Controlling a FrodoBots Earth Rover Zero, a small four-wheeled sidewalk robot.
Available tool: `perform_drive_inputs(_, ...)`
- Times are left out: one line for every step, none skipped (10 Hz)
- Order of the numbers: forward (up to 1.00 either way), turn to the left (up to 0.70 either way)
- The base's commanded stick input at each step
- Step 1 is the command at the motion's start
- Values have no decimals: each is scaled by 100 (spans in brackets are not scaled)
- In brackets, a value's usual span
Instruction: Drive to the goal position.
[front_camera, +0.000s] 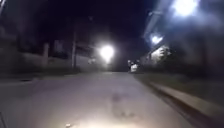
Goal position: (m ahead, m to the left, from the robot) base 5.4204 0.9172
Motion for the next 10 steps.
perform_drive_inputs(70,-35)
perform_drive_inputs(70,-35)
perform_drive_inputs(70,-35)
perform_drive_inputs(70,-35)
perform_drive_inputs(70,-35)
perform_drive_inputs(70,-35)
perform_drive_inputs(70,-25)
perform_drive_inputs(70,0)
perform_drive_inputs(70,0)
perform_drive_inputs(70,0)
